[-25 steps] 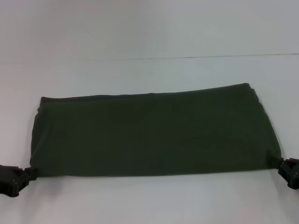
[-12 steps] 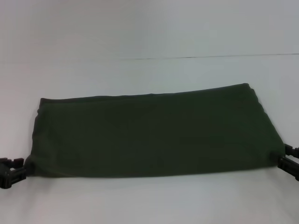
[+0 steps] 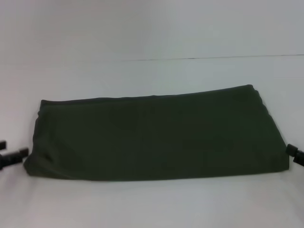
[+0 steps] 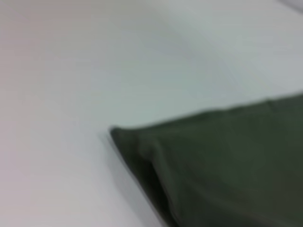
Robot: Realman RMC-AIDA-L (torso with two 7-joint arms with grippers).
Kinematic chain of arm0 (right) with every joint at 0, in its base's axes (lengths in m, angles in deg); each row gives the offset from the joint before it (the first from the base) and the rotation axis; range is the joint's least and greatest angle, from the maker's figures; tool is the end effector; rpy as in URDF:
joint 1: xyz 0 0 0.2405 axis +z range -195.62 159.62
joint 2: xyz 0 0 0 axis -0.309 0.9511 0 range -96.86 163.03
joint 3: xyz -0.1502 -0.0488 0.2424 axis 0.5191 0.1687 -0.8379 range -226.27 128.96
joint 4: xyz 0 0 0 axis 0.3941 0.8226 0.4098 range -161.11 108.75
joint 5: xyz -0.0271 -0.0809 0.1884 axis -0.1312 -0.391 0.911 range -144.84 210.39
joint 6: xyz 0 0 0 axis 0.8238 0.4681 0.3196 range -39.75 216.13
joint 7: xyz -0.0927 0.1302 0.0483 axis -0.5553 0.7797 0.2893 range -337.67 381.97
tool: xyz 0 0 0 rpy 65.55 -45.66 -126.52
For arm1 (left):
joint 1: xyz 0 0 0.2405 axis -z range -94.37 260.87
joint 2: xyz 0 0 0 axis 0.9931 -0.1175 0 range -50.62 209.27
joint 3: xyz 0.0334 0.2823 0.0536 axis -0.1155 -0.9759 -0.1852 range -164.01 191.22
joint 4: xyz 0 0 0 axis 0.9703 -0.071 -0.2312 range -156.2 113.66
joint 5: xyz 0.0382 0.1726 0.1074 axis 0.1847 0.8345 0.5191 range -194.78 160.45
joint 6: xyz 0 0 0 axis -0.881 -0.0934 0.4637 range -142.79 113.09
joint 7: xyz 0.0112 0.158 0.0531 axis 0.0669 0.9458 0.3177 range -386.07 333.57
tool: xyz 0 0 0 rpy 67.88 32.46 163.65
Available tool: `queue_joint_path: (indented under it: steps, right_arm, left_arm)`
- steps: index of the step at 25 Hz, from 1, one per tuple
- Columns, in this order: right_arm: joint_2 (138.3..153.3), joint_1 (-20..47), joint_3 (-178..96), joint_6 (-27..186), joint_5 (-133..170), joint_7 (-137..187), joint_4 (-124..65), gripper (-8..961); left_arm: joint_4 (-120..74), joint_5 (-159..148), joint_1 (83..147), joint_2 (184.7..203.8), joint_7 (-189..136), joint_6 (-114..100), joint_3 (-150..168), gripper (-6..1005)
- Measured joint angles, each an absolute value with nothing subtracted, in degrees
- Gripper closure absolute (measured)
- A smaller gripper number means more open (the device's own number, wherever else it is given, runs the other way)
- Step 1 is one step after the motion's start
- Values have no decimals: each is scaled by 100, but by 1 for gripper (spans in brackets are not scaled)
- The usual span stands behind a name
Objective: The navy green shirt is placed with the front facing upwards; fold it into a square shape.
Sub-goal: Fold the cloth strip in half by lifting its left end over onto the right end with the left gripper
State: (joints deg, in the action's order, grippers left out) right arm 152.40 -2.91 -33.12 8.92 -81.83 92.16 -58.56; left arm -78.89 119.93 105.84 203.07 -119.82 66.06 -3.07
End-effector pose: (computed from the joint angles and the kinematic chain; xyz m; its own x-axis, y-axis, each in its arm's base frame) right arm 0.4141 0.2797 0.0062 0.5812 -0.4357 -0.6873 -0.8056 -0.4274 -0.4103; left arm -0.3889 0.3194 0.0323 0.6331 0.6186 0.4652 0.7687 -0.4320 -0.4717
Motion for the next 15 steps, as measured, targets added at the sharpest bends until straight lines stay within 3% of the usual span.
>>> queue_joint_path:
  steps: [2,5,15]
  right_arm:
    - [15247,-267,-3460,778,-8183,9133,-5865,182]
    - [15254,-172,-3519,575,-8182,8992,-5870,116]
    - [15282,427,-3267,349,-8224,8762,-5619,115]
  left_arm:
    - [-7886,11660,10584,20308,-11992,6486,-122,399]
    - [-7817,11061,10582,20310,-12025,6363,94,188]
    - [-7381,10686,10822,20304,-12934,6228,-441,197]
